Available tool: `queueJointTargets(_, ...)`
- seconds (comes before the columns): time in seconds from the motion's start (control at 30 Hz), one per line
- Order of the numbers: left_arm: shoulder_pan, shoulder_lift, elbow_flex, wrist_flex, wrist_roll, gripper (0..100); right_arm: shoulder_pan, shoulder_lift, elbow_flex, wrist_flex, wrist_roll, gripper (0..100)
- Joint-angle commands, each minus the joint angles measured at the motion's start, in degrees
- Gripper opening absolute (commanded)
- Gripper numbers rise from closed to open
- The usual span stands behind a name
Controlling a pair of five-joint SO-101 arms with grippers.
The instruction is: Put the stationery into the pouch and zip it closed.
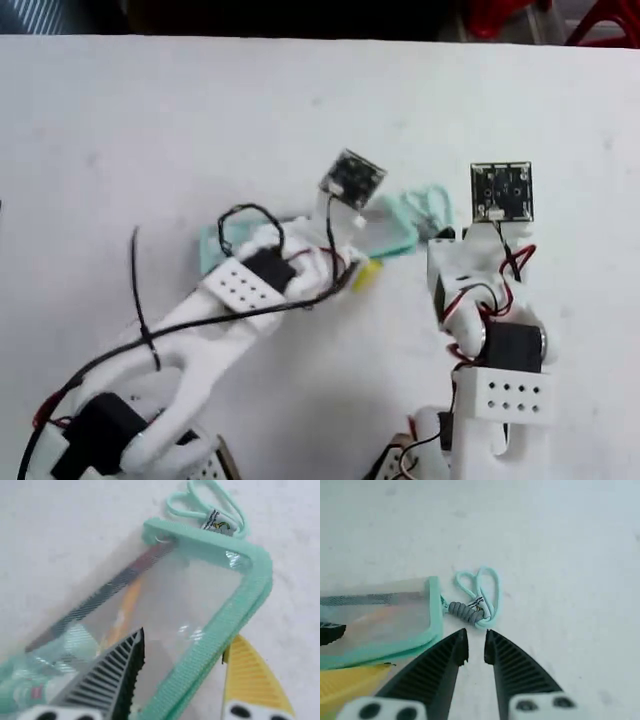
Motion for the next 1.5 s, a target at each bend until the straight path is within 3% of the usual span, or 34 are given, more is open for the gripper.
queueJointTargets(0.0, -1.19, -1.71, -6.42, 3.52, 3.16, 27, 0.13, -0.92, -0.35, -0.57, -0.35, 5.4)
queueJointTargets(0.1, 3.21, -0.92, -3.25, 0.88, 2.99, 27, 0.04, -0.92, -0.35, -0.57, -0.35, 5.4)
queueJointTargets(0.23, 7.69, -1.01, -1.05, 0.97, -6.95, 28, 0.40, -0.92, -0.35, -0.57, -0.35, 5.4)
queueJointTargets(0.37, 9.63, -1.27, -2.02, 6.59, -13.19, 31, 0.40, -0.92, -0.35, -0.57, -0.35, 5.4)
queueJointTargets(0.47, 8.66, -1.45, -4.48, 11.78, -13.10, 30, 0.40, -0.92, -0.35, -0.57, -0.35, 5.4)
queueJointTargets(0.63, -2.33, -2.77, -11.34, 21.63, -10.20, 23, 0.48, -0.92, -0.35, -0.66, -0.35, 5.4)
queueJointTargets(0.83, -21.05, -7.52, -12.22, 24.44, -5.71, 1, 0.57, -0.92, -0.26, -0.92, -0.35, 5.3)
queueJointTargets(1.1, -40.22, -7.60, -9.67, 28.66, -3.25, 2, 0.57, -0.92, 0.18, -1.01, -0.35, 5.3)
queueJointTargets(1.3, -43.74, -7.34, 1.23, 16.97, -3.25, 2, 0.13, -0.92, 0.70, -1.45, -0.35, 5.3)
queueJointTargets(1.47, -43.65, 0.92, 0.88, 14.07, -1.93, 2, 0.22, -0.92, 0.70, -1.45, -0.35, 5.3)
